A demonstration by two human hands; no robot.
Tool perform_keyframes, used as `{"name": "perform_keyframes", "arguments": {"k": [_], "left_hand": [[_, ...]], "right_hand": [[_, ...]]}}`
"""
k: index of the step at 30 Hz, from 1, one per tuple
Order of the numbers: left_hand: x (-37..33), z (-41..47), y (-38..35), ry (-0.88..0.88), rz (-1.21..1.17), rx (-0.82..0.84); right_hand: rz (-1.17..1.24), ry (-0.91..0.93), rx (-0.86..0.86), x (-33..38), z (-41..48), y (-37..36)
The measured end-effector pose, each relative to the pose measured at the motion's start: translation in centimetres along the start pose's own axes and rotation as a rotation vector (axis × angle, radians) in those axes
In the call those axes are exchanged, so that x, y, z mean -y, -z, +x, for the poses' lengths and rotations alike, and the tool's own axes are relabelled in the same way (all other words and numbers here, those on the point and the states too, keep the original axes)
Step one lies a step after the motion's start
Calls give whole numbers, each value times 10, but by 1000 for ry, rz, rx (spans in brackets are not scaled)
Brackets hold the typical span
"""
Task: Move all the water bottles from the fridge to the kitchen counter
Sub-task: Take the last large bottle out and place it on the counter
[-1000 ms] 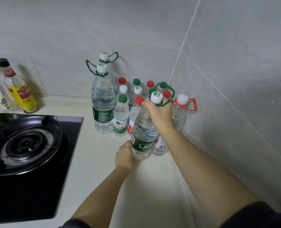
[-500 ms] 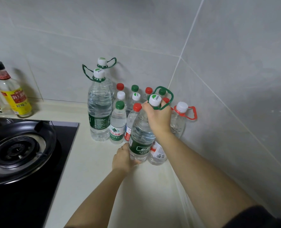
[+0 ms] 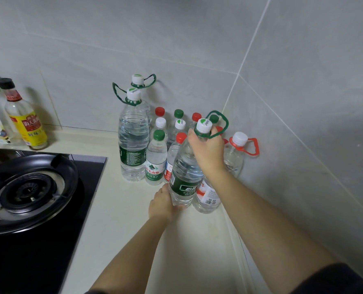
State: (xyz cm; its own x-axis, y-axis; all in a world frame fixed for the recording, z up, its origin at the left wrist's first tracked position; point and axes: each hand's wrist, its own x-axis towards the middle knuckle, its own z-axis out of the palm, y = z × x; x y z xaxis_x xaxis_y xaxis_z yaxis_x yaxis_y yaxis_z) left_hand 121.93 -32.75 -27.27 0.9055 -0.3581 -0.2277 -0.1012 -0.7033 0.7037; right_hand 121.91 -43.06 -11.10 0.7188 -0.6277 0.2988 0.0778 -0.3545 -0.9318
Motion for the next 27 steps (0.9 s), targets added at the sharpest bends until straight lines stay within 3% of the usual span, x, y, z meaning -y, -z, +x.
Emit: {"name": "perform_keyframes", "arguments": {"k": [5,9,12,14,18,23,27], "left_hand": [[-16,-18,23,-91,-142,0],[-39,-29,53,-218,-229,-76],[-54,-33,68,-229,-269,-85],[-55,-36,68,-161,-285,-32],[-49,-37,50,47,-553,81],[-50,-27,39,204,-929,166],[-44,-31,38,194,-992,197]], "right_hand": [[-198,80,-8,-4,-20,2],[-328,15,-66,4,-45,17],[-269,-167,-195,-4,-68,46],[-260,-411,-222,-27,-81,65],[192,-925,-139,-66,-90,69],[464,-970,-198,-77,-77,58],[492,-939,-224,-82,-75,56]]}}
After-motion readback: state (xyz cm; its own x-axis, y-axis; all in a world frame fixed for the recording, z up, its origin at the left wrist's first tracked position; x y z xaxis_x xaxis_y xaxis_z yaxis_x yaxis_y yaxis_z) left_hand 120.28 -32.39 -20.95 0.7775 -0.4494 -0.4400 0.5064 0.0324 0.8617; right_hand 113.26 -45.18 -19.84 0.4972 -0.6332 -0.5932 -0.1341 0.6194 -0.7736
